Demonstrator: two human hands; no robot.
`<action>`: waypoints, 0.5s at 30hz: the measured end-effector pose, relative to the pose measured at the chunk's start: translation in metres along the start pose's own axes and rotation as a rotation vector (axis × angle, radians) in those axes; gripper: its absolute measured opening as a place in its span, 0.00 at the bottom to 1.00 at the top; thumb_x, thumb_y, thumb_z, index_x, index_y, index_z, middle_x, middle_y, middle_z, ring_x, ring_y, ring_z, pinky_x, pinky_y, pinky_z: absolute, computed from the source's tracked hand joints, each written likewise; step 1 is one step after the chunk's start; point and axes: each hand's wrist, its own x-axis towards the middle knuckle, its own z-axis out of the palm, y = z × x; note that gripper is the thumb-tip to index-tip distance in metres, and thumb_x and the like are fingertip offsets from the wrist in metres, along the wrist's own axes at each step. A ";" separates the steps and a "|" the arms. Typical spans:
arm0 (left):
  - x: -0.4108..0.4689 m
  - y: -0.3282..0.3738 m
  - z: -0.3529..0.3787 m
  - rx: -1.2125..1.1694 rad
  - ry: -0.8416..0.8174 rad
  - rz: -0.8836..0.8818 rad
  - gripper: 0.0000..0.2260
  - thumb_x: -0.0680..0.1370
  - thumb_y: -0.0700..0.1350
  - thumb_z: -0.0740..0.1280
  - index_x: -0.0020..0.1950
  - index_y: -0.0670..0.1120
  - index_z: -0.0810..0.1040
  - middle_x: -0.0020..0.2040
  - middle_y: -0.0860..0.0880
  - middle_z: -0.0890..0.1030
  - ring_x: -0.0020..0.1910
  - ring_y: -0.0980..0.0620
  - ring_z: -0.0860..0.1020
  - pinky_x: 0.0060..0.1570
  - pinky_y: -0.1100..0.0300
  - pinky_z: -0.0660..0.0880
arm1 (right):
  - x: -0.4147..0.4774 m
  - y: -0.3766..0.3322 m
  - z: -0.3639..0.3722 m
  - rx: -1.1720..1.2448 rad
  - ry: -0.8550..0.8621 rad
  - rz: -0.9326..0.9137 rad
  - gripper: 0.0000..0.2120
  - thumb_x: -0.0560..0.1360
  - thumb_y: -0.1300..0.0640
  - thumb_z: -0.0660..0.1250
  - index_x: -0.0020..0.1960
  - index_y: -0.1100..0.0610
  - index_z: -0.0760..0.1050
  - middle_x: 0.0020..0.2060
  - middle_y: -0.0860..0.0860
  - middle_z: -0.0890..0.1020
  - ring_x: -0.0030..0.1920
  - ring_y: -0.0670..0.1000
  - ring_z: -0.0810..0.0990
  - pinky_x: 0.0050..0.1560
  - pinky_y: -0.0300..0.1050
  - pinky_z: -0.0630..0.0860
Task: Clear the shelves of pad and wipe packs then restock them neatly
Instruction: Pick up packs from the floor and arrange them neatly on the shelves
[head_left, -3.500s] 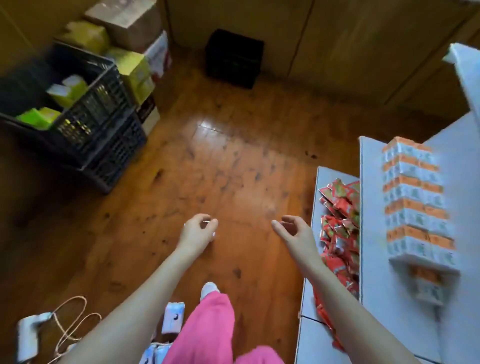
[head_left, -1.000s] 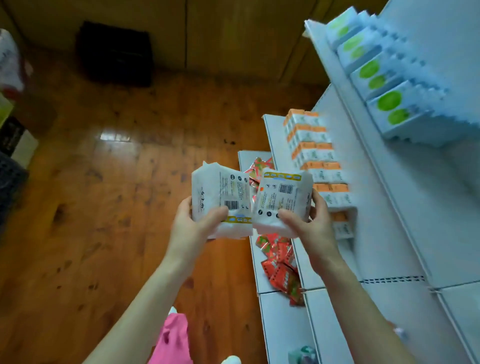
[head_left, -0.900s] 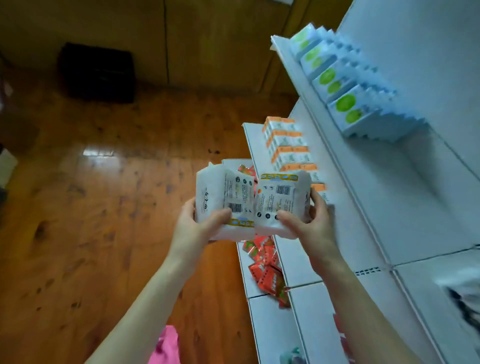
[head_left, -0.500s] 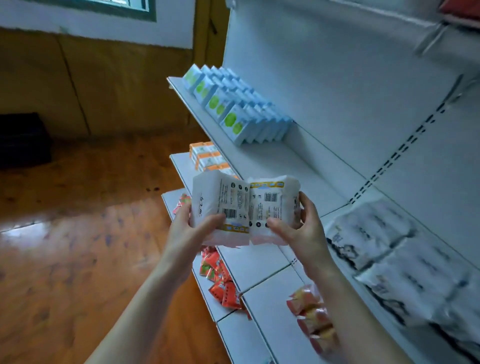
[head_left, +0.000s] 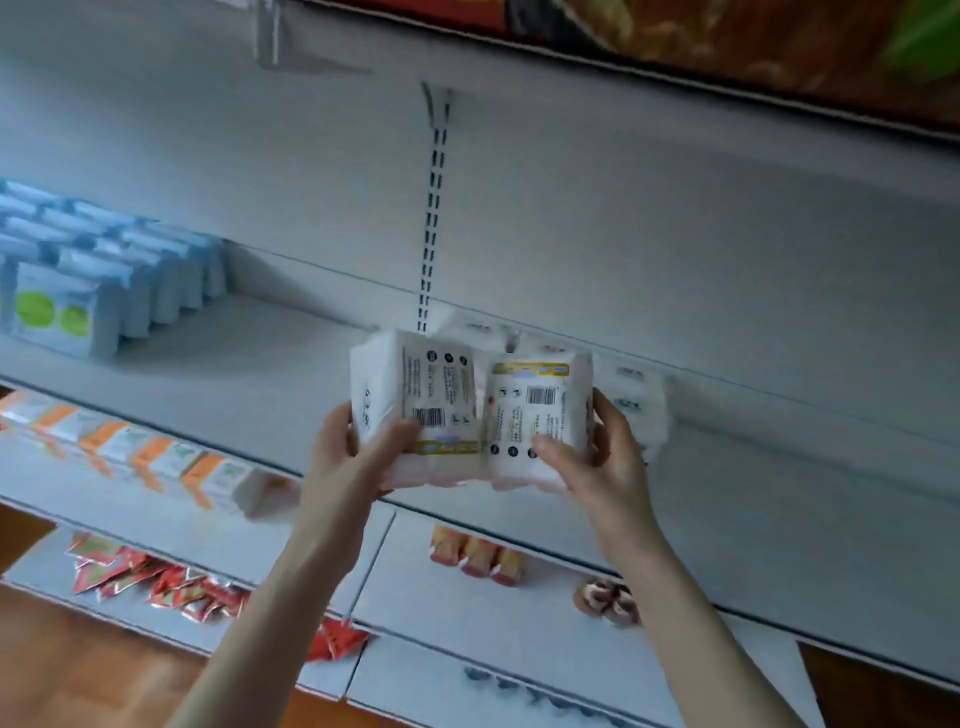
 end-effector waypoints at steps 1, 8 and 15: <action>-0.001 -0.003 0.012 0.004 -0.047 -0.001 0.15 0.63 0.46 0.70 0.48 0.46 0.75 0.36 0.52 0.83 0.35 0.54 0.81 0.31 0.60 0.78 | -0.003 0.001 -0.017 0.010 0.068 0.008 0.25 0.65 0.61 0.75 0.58 0.45 0.72 0.52 0.48 0.82 0.50 0.45 0.82 0.43 0.37 0.78; -0.014 -0.023 0.088 0.063 -0.221 -0.003 0.27 0.57 0.54 0.72 0.53 0.45 0.76 0.49 0.43 0.83 0.46 0.44 0.83 0.42 0.48 0.81 | -0.020 0.027 -0.122 0.023 0.399 0.114 0.21 0.66 0.60 0.74 0.57 0.53 0.73 0.47 0.49 0.83 0.38 0.39 0.82 0.33 0.30 0.74; -0.044 -0.039 0.161 0.197 -0.187 0.101 0.20 0.59 0.50 0.73 0.49 0.51 0.74 0.44 0.52 0.82 0.40 0.60 0.82 0.35 0.65 0.78 | -0.017 0.069 -0.210 -0.064 0.341 0.386 0.09 0.72 0.58 0.71 0.51 0.56 0.77 0.47 0.53 0.83 0.42 0.48 0.82 0.40 0.42 0.74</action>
